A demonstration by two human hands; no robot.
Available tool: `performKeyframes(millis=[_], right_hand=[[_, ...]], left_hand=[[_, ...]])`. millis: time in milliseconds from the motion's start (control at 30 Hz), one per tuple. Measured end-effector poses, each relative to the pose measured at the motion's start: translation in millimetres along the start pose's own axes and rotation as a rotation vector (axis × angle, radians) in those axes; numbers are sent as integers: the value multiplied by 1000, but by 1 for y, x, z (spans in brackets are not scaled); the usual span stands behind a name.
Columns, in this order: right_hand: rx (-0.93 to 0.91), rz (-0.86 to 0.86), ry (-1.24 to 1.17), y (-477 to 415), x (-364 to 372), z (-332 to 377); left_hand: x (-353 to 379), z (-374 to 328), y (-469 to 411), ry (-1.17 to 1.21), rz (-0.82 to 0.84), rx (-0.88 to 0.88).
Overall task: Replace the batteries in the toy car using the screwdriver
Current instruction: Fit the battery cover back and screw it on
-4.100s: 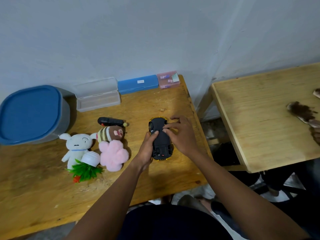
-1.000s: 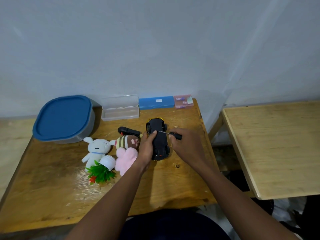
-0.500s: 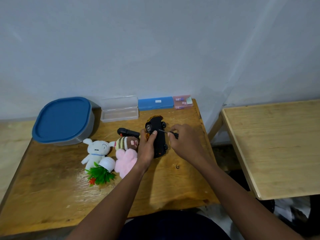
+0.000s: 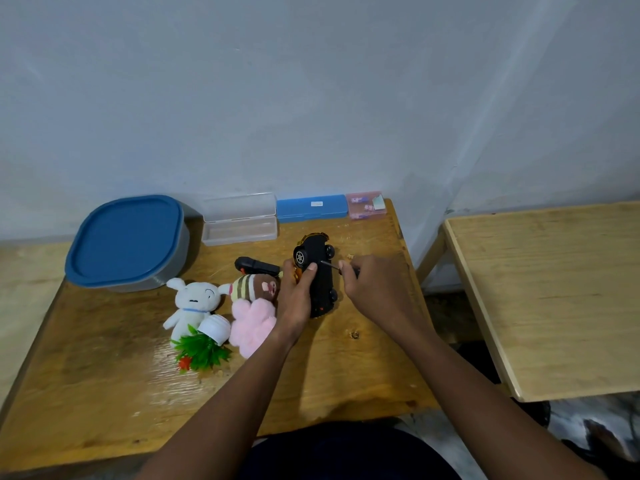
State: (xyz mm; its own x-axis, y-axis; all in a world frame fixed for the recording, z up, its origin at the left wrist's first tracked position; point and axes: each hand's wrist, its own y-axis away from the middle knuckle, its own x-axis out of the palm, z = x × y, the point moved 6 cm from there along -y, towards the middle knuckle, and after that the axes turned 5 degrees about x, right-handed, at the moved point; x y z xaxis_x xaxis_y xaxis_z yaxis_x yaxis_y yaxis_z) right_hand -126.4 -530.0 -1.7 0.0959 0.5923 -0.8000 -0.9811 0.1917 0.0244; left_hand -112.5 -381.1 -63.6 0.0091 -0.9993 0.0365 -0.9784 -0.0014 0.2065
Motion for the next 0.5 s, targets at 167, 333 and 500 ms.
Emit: performKeyframes(millis=[167,333,500], right_hand=[[10,53,-45,-3,-2,-2],[-20,-48,23,-4,-9,0],[2,-43,134,-4,-8,1]], left_hand=[[-1,2,0,-8,-4,-11],[-1,4,0,3,-7,-7],[-1,7,0,-2,-1,2]])
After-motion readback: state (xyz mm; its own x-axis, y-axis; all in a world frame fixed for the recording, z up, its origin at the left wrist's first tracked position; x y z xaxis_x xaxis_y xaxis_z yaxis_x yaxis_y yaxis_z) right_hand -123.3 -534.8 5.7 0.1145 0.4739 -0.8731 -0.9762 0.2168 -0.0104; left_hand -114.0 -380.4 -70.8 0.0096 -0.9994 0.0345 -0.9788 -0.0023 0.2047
